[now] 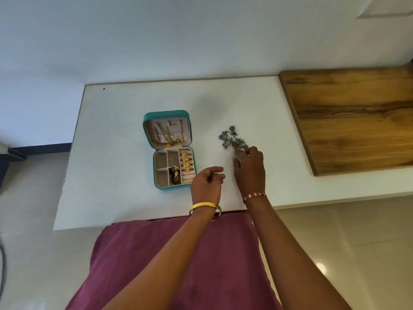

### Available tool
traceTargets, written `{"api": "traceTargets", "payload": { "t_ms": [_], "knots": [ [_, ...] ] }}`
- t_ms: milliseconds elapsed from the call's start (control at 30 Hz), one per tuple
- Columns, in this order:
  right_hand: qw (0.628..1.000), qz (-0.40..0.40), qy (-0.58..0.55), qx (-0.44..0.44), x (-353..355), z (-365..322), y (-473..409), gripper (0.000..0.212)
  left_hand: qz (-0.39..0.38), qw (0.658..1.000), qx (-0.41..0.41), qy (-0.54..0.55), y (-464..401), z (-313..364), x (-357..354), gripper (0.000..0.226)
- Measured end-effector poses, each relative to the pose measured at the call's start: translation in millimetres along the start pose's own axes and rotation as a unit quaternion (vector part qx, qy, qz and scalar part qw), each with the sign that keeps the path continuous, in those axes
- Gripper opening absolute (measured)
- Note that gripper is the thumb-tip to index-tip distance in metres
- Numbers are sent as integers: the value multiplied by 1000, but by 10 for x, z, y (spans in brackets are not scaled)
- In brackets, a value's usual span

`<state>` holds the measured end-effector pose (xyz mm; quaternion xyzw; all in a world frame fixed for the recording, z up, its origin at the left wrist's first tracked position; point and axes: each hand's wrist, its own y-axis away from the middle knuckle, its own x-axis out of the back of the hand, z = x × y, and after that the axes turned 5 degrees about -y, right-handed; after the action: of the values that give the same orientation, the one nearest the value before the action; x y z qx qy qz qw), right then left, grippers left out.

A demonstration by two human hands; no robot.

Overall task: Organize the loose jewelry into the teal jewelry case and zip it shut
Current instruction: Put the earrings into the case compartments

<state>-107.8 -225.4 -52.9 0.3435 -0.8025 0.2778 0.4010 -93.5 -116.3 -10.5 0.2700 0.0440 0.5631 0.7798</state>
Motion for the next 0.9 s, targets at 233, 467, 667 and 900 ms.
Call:
{"api": "traceTargets", "payload": {
  "t_ms": [233,467,667,900],
  "knots": [
    [996,36,0,81,-36,33,343,13,4,1000,10,1,135,-180,112,29],
    [971,-7,-222,-93,72,-145,403,17,-14,1000,-7,-21,155,-133,115,25],
    [888,-94,-392,-220,313,-432,372,20,-28,997,-66,-35,116,-10,163,30],
    [899,-79,-392,-178,376,-650,409,19,-6,998,-66,-12,63,48,302,28]
  ]
}}
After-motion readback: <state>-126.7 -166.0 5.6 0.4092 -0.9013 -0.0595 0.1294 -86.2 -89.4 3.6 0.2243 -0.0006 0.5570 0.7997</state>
